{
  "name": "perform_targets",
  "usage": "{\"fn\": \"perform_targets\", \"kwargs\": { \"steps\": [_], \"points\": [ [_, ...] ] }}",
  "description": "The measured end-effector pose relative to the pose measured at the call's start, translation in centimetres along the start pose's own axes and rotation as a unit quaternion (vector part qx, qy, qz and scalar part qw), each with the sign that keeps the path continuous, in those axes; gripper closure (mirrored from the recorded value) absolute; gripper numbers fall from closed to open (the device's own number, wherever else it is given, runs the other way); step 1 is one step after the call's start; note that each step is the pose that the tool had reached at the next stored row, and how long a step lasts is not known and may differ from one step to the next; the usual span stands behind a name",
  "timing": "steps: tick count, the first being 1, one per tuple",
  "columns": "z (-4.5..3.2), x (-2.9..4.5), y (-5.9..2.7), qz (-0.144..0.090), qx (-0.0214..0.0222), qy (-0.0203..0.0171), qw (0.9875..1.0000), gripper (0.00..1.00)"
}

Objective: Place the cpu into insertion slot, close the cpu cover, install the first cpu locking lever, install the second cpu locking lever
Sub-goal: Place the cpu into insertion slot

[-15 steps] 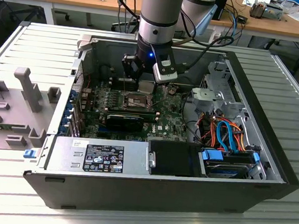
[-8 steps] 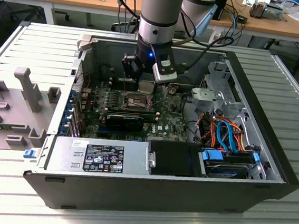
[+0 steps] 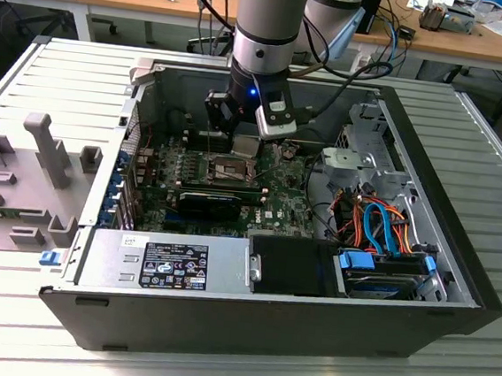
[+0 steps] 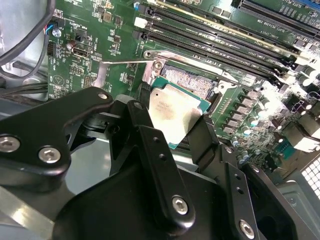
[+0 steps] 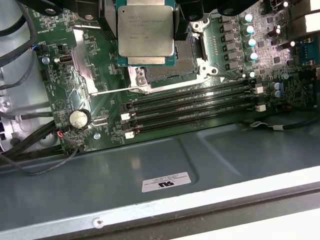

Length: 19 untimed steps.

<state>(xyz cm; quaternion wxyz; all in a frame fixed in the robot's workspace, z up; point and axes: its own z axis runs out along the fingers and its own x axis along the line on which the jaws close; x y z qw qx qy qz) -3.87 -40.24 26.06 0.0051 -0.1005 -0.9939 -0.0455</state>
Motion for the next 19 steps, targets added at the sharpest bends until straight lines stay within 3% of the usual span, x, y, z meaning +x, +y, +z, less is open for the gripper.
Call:
{"fn": "perform_targets", "kwargs": {
  "steps": [16,19],
  "points": [
    [0.0,0.0,0.0,0.016,-0.0003,-0.0014,0.9999,0.46],
    [0.0,0.0,0.0,0.03,-0.0006,-0.0027,0.9996,0.46]
  ]
}}
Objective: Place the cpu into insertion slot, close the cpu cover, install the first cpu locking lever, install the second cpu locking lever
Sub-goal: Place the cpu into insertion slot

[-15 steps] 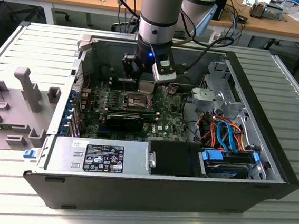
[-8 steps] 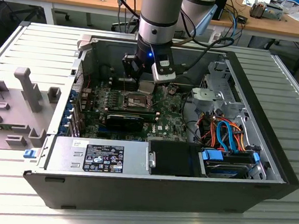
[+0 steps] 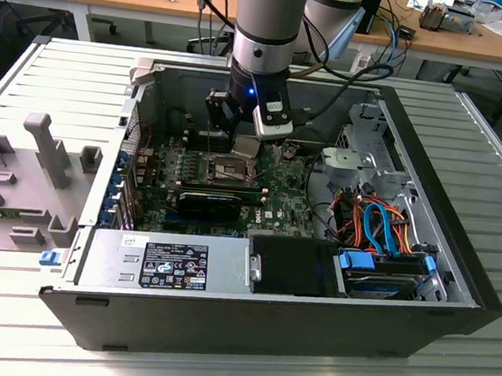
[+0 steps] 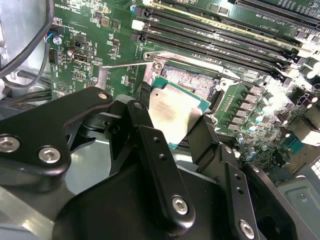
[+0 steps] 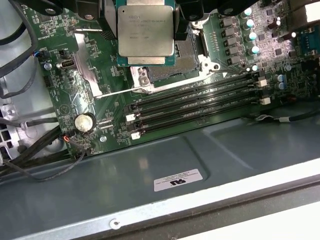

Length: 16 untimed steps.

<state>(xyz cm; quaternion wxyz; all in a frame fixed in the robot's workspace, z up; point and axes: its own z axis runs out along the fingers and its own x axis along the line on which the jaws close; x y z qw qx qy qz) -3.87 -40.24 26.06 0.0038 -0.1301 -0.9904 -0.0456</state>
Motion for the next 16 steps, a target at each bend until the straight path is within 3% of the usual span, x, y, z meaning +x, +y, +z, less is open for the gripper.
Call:
{"fn": "perform_targets", "kwargs": {
  "steps": [16],
  "points": [
    [0.01,0.0,0.0,0.015,-0.0003,-0.0014,0.9999,0.46]
  ]
}}
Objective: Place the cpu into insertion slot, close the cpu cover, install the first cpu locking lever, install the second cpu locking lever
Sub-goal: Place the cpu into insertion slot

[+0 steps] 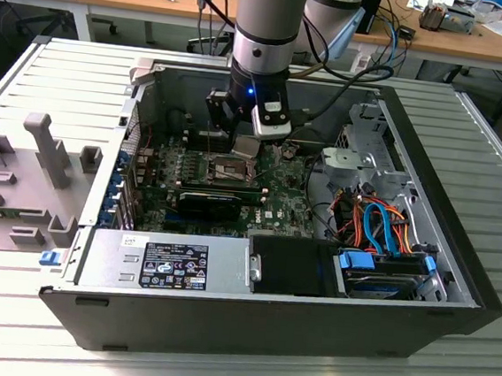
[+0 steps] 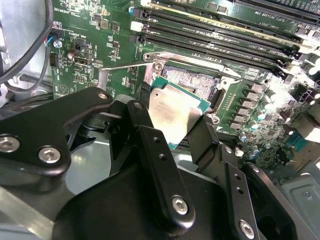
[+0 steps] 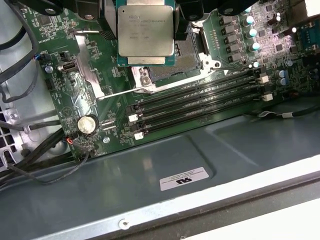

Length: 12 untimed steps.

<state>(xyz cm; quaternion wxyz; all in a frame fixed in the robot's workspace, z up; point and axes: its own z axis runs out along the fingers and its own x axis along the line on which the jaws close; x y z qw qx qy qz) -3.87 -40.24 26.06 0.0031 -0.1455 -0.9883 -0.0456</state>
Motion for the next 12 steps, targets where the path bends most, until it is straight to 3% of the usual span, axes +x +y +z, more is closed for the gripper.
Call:
{"fn": "perform_targets", "kwargs": {
  "steps": [12],
  "points": [
    [0.01,0.0,0.0,0.011,-0.0002,-0.0009,0.9999,0.46]
  ]
}}
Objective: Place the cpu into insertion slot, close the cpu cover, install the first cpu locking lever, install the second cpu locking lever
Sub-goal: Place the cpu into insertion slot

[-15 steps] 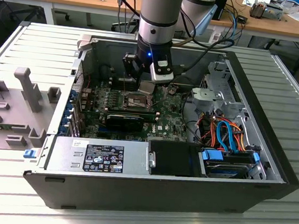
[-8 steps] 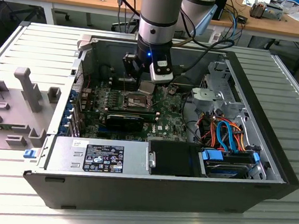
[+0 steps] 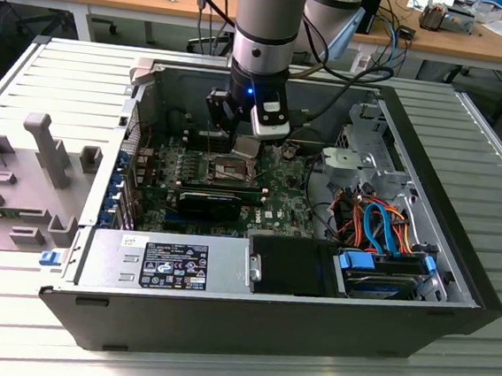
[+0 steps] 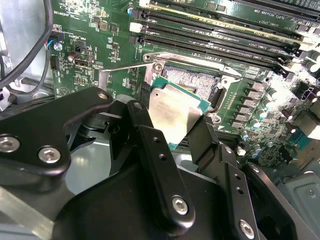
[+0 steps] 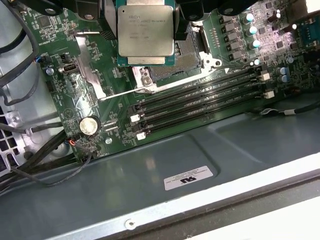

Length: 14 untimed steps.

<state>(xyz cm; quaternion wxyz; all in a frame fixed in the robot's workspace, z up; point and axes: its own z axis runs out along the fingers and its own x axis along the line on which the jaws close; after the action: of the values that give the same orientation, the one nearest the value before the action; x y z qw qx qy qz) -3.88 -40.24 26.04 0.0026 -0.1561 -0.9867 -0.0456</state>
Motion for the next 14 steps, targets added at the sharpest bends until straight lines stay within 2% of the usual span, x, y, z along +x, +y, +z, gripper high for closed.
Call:
{"fn": "perform_targets", "kwargs": {
  "steps": [14],
  "points": [
    [0.01,0.0,0.0,0.011,-0.0002,-0.001,0.9999,0.46]
  ]
}}
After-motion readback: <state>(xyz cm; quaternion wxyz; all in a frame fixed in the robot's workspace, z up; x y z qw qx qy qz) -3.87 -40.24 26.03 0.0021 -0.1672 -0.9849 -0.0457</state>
